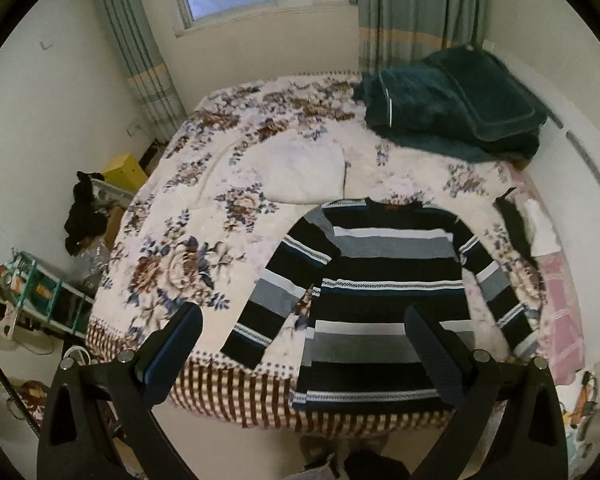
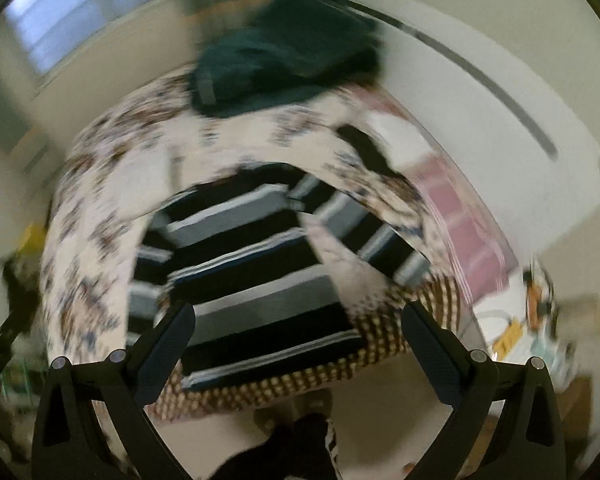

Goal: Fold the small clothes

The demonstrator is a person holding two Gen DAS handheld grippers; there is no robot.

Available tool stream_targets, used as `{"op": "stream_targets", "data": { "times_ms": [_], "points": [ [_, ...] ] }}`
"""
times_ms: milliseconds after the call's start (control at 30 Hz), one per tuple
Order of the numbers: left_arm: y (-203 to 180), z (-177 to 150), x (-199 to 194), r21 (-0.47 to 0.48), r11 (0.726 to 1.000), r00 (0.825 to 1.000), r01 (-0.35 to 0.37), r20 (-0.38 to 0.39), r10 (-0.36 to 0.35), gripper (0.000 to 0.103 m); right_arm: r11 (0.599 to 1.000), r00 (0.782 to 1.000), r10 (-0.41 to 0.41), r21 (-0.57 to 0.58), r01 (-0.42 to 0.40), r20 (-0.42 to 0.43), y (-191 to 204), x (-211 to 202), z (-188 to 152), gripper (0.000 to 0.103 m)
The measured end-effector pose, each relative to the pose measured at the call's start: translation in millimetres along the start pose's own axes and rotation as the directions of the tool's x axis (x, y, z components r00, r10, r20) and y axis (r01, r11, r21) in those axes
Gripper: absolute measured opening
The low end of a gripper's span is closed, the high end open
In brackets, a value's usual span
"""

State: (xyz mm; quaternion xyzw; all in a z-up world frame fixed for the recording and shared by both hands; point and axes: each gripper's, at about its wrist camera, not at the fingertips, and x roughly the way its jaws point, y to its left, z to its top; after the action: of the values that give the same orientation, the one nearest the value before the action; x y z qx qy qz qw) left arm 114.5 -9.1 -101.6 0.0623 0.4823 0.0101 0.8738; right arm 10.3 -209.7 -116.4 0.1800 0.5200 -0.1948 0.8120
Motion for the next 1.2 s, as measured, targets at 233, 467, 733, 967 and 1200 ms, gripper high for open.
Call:
{"op": "stream_targets", "data": {
  "times_ms": [233, 467, 733, 967, 1200],
  "points": [
    [-42.4, 9.8, 117.5, 0.015, 0.997, 0.996, -0.072, -0.055, 0.073, 0.103, 0.921, 0.979, -0.028, 0.376, 0.104, -0.201, -165.6, 185.0, 14.4, 0.065],
    [-71.0, -2.8, 248.0, -0.002, 0.990, 0.969, -0.144, -0.201, 0.140, 0.103, 0.739, 0.943, 0.105, 0.659, 0.137, -0.315, -306.8, 406.1, -5.6, 0.076],
    [-82.1, -41.8, 368.7, 0.010, 0.981, 0.912, -0.195, -0.367, 0.185, 0.103, 0.618, 0.929, 0.201, 0.776, 0.127, -0.311, -354.6, 557.8, -34.8, 0.077],
    [-92.5, -37.2, 405.9, 0.038, 0.986, 0.915, -0.161, -0.368, 0.163, 0.103, 0.705, 0.964, 0.163, 0.708, 0.035, -0.210, -324.5, 558.6, -11.3, 0.006],
    [-110.9, -15.9, 405.4, 0.023, 0.994, 0.939, -0.104, -0.328, 0.106, 0.103, 0.756, 0.998, -0.022, 0.652, 0.051, -0.052, -350.0, 498.4, 72.0, 0.005]
  ]
}}
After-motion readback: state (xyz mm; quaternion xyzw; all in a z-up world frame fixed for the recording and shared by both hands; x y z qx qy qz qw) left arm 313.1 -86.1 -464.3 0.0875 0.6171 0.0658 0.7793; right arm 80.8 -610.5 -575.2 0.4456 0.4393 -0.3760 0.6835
